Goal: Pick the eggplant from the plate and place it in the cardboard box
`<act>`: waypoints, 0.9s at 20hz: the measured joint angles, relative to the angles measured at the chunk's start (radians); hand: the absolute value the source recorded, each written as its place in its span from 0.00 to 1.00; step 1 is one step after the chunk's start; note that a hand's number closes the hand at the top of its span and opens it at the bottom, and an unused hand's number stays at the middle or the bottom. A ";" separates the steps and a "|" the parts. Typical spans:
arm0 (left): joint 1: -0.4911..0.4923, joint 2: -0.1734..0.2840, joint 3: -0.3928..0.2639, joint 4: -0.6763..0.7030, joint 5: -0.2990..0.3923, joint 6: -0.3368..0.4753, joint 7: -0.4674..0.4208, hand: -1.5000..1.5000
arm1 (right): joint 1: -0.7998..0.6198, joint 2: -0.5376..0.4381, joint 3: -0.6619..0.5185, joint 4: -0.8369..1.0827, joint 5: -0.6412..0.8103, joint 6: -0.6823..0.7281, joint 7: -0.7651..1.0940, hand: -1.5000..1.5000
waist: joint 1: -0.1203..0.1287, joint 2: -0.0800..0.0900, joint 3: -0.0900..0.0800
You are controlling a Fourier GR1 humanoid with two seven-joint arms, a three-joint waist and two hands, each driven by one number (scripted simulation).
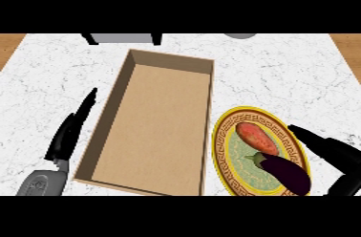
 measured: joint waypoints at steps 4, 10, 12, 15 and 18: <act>-0.017 0.007 0.018 0.021 0.003 -0.017 -0.007 0.50 | -0.017 0.037 0.011 -0.006 0.007 -0.014 0.040 0.00 | -0.001 0.000 -0.001; 0.005 -0.003 0.022 0.013 -0.009 -0.018 -0.021 0.50 | 0.004 0.081 0.015 -0.057 0.015 -0.041 0.061 0.00 | 0.001 0.000 0.000; 0.008 -0.008 0.017 -0.011 -0.018 -0.016 0.006 0.50 | 0.000 0.084 0.011 -0.069 0.001 -0.034 0.092 1.00 | 0.001 0.001 0.001; 0.012 -0.003 0.026 -0.029 -0.010 -0.033 0.016 0.50 | 0.018 0.095 0.025 -0.096 0.082 -0.087 0.027 1.00 | 0.000 0.000 0.001; 0.005 -0.009 0.032 -0.011 -0.013 -0.037 0.001 0.50 | 0.013 0.116 0.027 -0.107 0.145 -0.157 -0.023 1.00 | -0.002 0.000 0.000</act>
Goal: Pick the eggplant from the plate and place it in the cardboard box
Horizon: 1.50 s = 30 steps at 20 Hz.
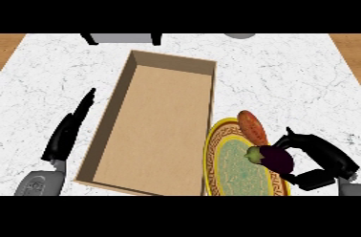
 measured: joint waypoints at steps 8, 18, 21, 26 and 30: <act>-0.018 -0.015 0.011 0.006 -0.015 -0.006 0.012 0.50 | 0.021 0.032 -0.028 -0.016 0.087 -0.134 -0.091 1.00 | 0.004 0.000 0.003; -0.031 -0.025 -0.022 0.007 -0.035 -0.026 0.016 0.50 | -0.159 0.112 0.215 -0.207 0.490 -0.395 0.136 1.00 | 0.088 -0.011 -0.010; -0.043 -0.028 -0.035 0.010 -0.040 -0.035 0.017 0.50 | -0.246 0.145 0.304 -0.241 0.630 -0.440 0.249 1.00 | 0.112 -0.014 -0.013; -0.048 -0.018 -0.034 0.023 -0.044 -0.045 0.020 0.50 | -0.391 0.239 0.441 -0.269 0.858 -0.475 0.482 1.00 | 0.126 -0.019 -0.010; -0.054 -0.026 -0.037 0.027 -0.043 -0.047 0.024 0.50 | -0.515 0.312 0.537 -0.268 1.023 -0.473 0.695 1.00 | 0.119 -0.024 -0.006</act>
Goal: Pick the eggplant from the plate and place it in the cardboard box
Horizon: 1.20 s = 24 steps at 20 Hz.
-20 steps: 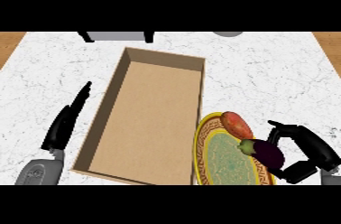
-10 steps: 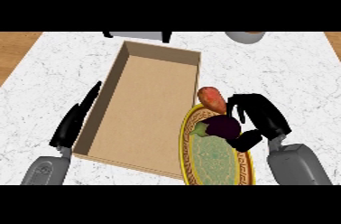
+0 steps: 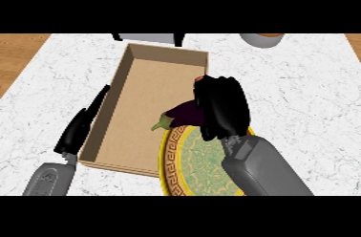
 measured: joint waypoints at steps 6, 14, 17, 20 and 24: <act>-0.010 -0.010 -0.002 0.010 -0.004 0.008 -0.002 0.50 | -0.185 0.033 0.113 0.004 0.122 0.047 0.328 1.00 | -0.008 0.003 0.008; -0.022 -0.009 0.010 0.024 0.004 0.005 -0.010 0.50 | -0.370 0.029 0.160 0.024 0.130 0.050 0.511 1.00 | -0.018 0.014 0.013; -0.020 -0.008 0.015 0.031 0.002 0.011 -0.023 0.50 | -0.414 0.027 0.155 0.043 0.110 0.057 0.547 1.00 | -0.026 0.017 0.015; -0.030 -0.010 0.020 0.031 0.003 0.016 -0.014 0.50 | -0.440 0.026 0.146 0.070 0.084 0.062 0.567 1.00 | -0.035 0.019 0.016; -0.015 -0.008 0.028 0.026 0.000 0.028 -0.029 0.50 | -0.442 0.025 0.134 0.110 0.050 0.072 0.579 1.00 | -0.049 0.021 0.019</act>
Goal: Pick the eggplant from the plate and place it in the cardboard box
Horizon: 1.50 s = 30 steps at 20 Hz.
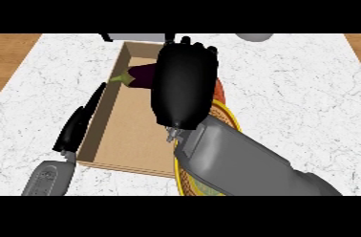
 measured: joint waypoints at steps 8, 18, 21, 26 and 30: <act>-0.005 0.006 0.013 0.005 0.011 -0.009 0.002 0.50 | 0.107 0.001 -0.077 0.055 -0.194 -0.032 0.014 0.00 | -0.011 0.010 0.001; 0.004 0.006 0.013 -0.002 0.010 -0.012 -0.004 0.50 | 0.114 0.006 -0.028 0.026 -0.245 -0.308 -0.037 0.00 | -0.010 0.014 0.003; 0.005 0.003 0.014 -0.001 0.006 -0.004 -0.006 0.50 | 0.132 0.008 -0.041 -0.003 -0.219 -0.427 -0.065 0.00 | -0.015 0.015 0.004; 0.010 0.000 0.021 -0.009 0.005 0.005 0.002 0.50 | 0.191 0.009 -0.090 -0.044 -0.197 -0.610 -0.093 0.00 | -0.025 0.014 0.005; 0.012 0.005 0.030 -0.011 0.013 -0.001 0.005 0.50 | 0.265 0.011 -0.111 -0.077 -0.150 -0.775 -0.130 0.00 | -0.037 0.013 0.004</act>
